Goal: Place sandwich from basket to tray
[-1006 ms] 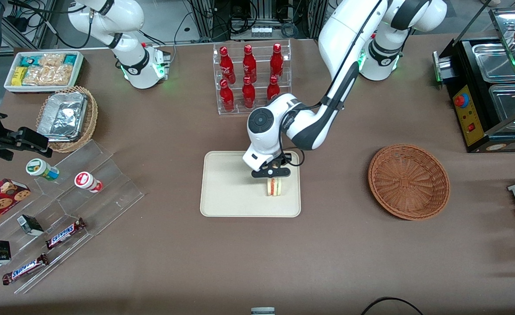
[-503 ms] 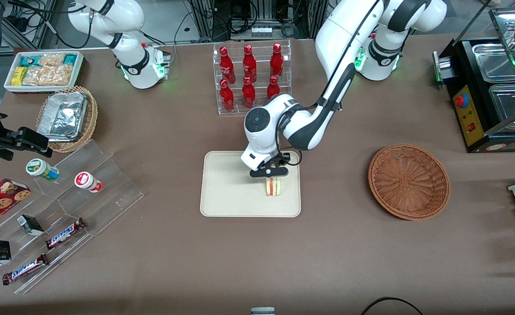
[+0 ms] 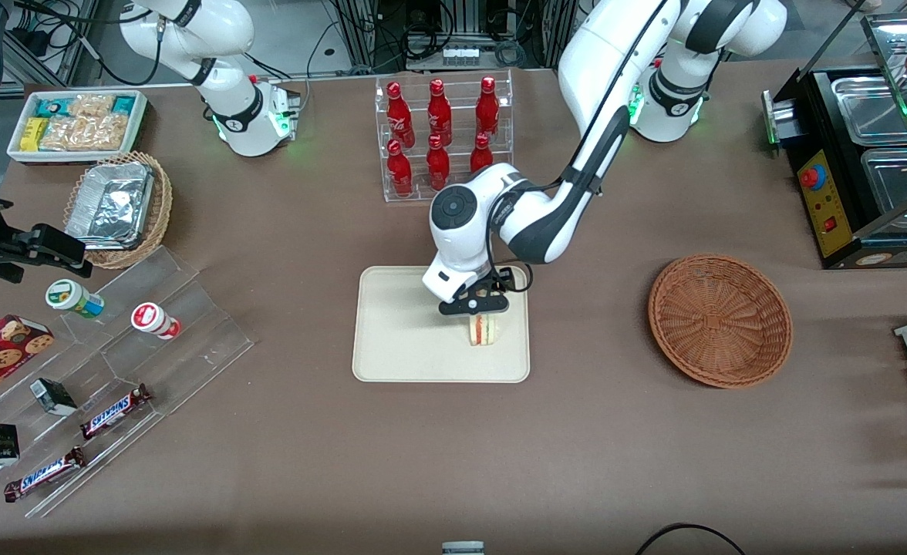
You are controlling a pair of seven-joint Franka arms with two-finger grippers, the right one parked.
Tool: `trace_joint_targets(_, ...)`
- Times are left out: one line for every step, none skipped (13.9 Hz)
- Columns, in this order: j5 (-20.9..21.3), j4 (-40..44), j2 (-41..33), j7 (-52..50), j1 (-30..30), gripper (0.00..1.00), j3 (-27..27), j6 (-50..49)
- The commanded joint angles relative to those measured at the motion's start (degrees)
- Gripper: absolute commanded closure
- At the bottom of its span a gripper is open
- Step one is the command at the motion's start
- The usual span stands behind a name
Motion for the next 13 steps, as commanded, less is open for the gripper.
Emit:
trace_joint_targets(-0.1,-0.4,-4.4,-1.6,-0.3,0.0,0.4,-4.3)
trace_joint_targets(-0.2,-0.4,-5.7,-1.5,-0.3,0.0,0.5,-5.7)
trace_joint_targets(-0.2,-0.5,-7.1,-1.5,-0.2,0.0,0.5,-7.1)
trace_joint_targets(-0.3,-0.5,-8.9,-1.5,-0.2,0.0,0.5,-8.8)
trace_joint_targets(-0.3,-0.5,-10.5,-1.5,-0.1,0.0,0.6,-10.5)
trace_joint_targets(-0.7,-0.5,-12.1,-1.5,-0.1,0.0,0.9,-12.0)
trace_joint_targets(-1.6,-0.5,-13.5,-1.5,0.1,0.0,1.5,-13.4)
trace_joint_targets(-2.0,-0.5,-15.0,-1.5,0.5,0.0,2.2,-14.5)
trace_joint_targets(-2.2,-0.5,-16.4,-1.5,0.7,0.0,2.5,-15.4)
trace_joint_targets(-2.3,-0.5,-17.9,-1.4,1.2,0.0,2.9,-16.7)
trace_joint_targets(-2.3,-0.5,-19.2,-1.5,1.9,0.0,2.9,-18.3)
trace_joint_targets(-2.4,-0.5,-20.9,-1.5,2.8,0.0,2.9,-20.3)
trace_joint_targets(-2.6,-0.5,-22.8,-1.3,4.1,0.0,2.9,-22.7)
